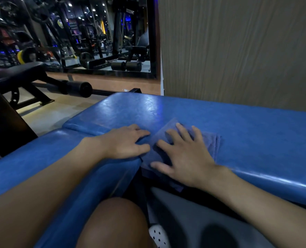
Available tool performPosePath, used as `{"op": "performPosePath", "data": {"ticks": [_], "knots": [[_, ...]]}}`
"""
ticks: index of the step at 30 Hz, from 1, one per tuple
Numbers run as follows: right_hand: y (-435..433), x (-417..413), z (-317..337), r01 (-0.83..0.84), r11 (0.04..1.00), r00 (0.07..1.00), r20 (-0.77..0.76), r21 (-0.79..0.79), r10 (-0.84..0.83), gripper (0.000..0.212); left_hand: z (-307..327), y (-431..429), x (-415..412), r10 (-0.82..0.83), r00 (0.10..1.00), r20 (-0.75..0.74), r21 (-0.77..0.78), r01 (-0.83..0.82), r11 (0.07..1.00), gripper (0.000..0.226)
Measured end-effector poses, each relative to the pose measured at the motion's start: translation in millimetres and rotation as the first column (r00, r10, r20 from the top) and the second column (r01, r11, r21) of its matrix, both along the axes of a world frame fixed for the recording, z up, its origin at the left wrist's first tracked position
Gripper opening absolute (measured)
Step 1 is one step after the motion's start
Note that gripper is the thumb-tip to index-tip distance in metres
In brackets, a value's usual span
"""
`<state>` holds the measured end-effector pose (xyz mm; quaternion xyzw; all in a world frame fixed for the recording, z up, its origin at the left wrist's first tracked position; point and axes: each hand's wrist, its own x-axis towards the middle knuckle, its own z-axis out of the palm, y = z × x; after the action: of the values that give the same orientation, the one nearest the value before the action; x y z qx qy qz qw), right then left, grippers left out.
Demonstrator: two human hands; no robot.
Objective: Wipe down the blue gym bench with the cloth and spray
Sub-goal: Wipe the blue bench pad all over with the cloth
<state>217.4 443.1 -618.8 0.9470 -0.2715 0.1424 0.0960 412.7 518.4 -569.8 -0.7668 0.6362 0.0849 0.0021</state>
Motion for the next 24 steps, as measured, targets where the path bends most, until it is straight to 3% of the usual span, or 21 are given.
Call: {"op": "performPosePath", "data": {"ticks": [5,10,14,20,24], "knots": [[0,20,-12,0.113,0.991,0.994,0.016,-0.077,-0.113,0.073,-6,2,5,-0.029,0.999,0.039,-0.009,0.03,1.0,0.1],[-1,-19,-15,0.104,0.991,0.995,0.003,-0.089,-0.104,0.069,-10,3,2,-0.03,0.993,0.113,-0.002,0.031,1.0,0.104],[0,-41,-18,0.158,0.98,0.987,0.02,-0.125,-0.157,0.07,-16,0,2,-0.044,0.984,0.174,-0.041,0.052,0.998,0.093],[6,12,-18,0.116,0.977,0.992,-0.021,-0.18,-0.122,0.072,-14,-5,8,-0.043,0.997,0.065,-0.075,0.048,0.996,0.074],[2,3,-21,0.069,0.976,0.997,-0.021,-0.205,-0.075,0.08,-12,-6,-1,-0.053,0.996,0.067,-0.093,0.06,0.994,0.079]]}}
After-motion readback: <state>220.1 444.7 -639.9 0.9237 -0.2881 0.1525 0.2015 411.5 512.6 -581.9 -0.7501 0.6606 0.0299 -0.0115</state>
